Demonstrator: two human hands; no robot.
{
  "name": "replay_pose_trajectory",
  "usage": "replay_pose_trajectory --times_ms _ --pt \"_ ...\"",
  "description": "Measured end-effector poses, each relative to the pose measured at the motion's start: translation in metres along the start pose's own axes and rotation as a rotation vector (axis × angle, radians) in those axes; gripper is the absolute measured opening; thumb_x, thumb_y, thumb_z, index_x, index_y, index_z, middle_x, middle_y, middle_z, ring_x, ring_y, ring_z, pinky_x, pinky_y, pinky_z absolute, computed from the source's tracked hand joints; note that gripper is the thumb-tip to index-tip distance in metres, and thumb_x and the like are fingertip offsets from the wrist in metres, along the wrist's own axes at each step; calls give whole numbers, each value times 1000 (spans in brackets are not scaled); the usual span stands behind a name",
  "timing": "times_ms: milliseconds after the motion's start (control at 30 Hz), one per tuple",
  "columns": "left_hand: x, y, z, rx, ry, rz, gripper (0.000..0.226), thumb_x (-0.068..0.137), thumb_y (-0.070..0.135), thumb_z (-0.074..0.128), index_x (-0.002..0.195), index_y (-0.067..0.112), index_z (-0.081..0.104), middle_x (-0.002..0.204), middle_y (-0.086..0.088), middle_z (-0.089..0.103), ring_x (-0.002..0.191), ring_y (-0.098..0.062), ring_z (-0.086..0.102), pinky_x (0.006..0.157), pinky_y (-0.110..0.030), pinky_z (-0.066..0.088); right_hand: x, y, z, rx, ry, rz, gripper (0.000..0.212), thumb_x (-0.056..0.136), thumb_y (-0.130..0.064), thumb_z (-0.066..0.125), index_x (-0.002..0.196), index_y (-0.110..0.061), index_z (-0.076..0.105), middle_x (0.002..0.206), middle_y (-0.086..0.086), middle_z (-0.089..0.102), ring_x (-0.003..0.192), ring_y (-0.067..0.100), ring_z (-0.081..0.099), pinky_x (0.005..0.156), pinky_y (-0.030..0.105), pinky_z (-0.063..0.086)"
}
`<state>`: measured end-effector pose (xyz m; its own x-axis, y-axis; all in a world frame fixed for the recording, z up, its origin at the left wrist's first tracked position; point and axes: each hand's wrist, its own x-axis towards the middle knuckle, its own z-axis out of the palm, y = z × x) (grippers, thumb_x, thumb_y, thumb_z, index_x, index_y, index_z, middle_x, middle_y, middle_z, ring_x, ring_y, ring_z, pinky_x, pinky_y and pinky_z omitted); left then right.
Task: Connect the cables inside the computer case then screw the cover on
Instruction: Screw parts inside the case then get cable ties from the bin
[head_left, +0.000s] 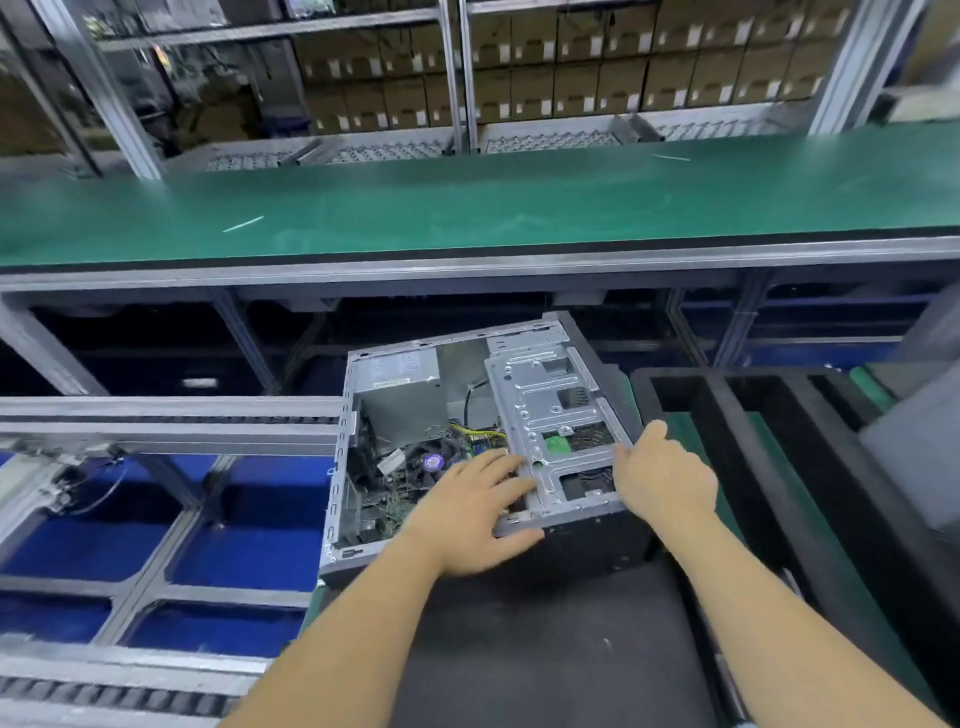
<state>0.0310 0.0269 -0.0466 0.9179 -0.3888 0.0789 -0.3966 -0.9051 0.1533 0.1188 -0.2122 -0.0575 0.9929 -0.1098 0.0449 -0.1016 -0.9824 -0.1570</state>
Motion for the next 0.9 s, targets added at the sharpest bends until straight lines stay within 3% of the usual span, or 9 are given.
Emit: replay_pose_trajectory --times_ms 67,133,233,333,500,567,767,900 --pt "6 1 -6 -140 61 -163 71 90 72 34 149 32 39 159 7 31 146 -17 25 119 -40 23 4 8 -6 21 -35 -11 40 98 -54 42 99 -14 37 104 9 65 82 33 59 61 34 38" --pt "25 20 -8 -403 181 -423 67 95 66 33 150 29 37 155 7 38 142 -18 32 116 -41 29 17 9 -13 64 -84 -26 52 96 -60 43 115 -11 46 119 12 59 102 36 60 73 39 45" --pt "47 45 1 -346 160 -569 68 97 58 33 153 22 25 151 -1 40 133 -26 40 105 -44 39 29 -2 -13 333 -255 -23 68 100 -56 44 146 -8 31 133 19 56 115 38 58 89 43 47" --pt "51 43 6 -271 73 -581 71 95 52 35 155 19 18 153 -5 36 133 -28 40 103 -46 40 32 -7 -8 333 -283 -11 69 102 -53 42 151 -8 25 135 22 57 115 39 58 88 43 48" --pt "37 36 4 -343 4 -513 72 93 51 37 156 24 15 158 0 29 139 -24 36 107 -45 38 0 -3 -5 363 -198 86 53 101 -54 44 124 -6 42 122 22 61 89 34 53 71 39 41" --pt "26 30 2 -422 -16 -510 67 90 54 41 149 29 21 153 1 39 134 -23 43 107 -44 40 -23 -2 -4 381 -166 129 51 101 -53 43 121 -6 42 119 22 61 95 38 57 71 40 42" --pt "15 25 6 -400 -114 -507 84 90 63 37 157 32 -3 155 1 40 133 -26 47 105 -47 42 -60 -6 -11 398 -147 185 50 103 -51 42 123 -5 40 119 20 63 104 40 62 72 39 43" --pt "23 20 13 -437 -130 -495 80 92 61 39 157 36 -1 148 0 48 116 -25 59 100 -46 47 -57 -2 -13 447 -190 185 57 102 -56 38 132 -7 36 116 15 64 97 34 63 75 41 50"
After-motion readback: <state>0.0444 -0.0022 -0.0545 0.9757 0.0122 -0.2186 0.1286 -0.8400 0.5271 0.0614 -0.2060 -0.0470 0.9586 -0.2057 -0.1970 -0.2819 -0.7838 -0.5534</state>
